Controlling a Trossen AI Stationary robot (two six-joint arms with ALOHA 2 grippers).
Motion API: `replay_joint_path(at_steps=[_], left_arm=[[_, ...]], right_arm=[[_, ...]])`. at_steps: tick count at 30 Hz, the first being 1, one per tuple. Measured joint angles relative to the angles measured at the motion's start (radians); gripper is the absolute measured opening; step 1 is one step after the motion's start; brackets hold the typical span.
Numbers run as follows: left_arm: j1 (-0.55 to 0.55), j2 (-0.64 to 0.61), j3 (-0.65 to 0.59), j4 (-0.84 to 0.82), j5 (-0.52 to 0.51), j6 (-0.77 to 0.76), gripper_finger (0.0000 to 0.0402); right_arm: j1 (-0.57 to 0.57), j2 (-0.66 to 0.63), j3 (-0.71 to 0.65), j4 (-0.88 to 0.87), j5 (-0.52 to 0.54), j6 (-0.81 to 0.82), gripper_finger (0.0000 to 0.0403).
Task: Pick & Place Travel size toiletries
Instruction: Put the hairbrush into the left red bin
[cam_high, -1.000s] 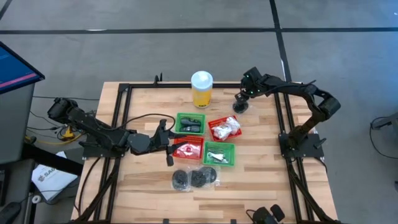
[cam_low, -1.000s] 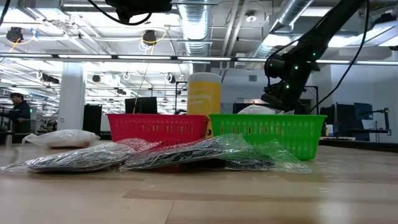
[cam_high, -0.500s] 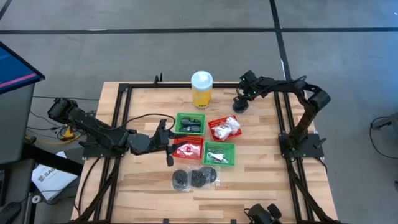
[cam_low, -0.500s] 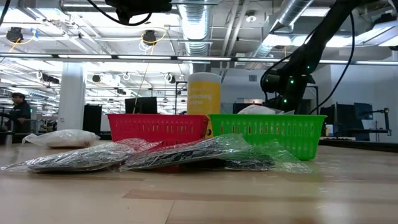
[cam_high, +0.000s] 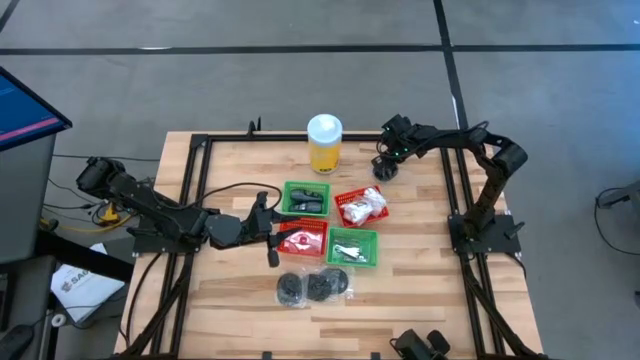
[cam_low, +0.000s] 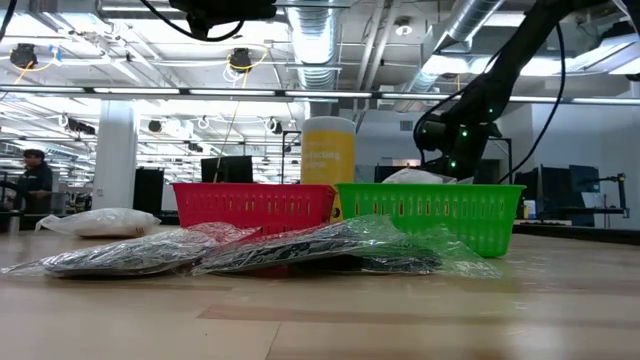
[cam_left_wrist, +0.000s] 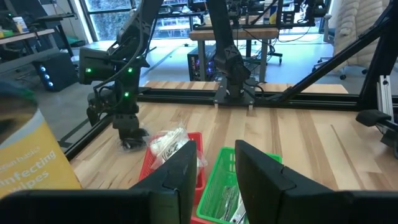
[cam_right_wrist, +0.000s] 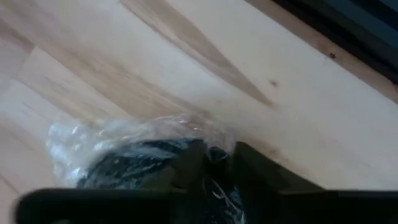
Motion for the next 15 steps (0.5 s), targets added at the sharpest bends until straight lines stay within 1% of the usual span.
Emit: replay_joint_path(at_steps=[2, 3, 4, 7, 10, 15], left_arm=[[0.0, 0.0, 0.0, 0.0, 0.0, 0.0, 0.0102], [0.0, 0.0, 0.0, 0.0, 0.0, 0.0, 0.0102], [0.0, 0.0, 0.0, 0.0, 0.0, 0.0, 0.0102], [0.0, 0.0, 0.0, 0.0, 0.0, 0.0, 0.0102], [0.0, 0.0, 0.0, 0.0, 0.0, 0.0, 0.0102], [0.0, 0.0, 0.0, -0.001, 0.0, 0.0, 0.0102]], right_arm=[[0.0, 0.0, -0.001, -0.001, -0.003, 0.0, 0.0036], [0.0, 0.001, -0.001, -0.003, 0.0, -0.002, 0.0019], [0.0, 0.001, -0.002, -0.004, 0.001, -0.003, 0.0011], [0.0, 0.001, 0.002, -0.013, 0.001, -0.003, 0.0011], [-0.001, 0.003, 0.026, -0.062, -0.013, -0.007, 0.0003], [0.003, -0.007, 0.053, -0.122, -0.014, -0.019, 0.0001]])
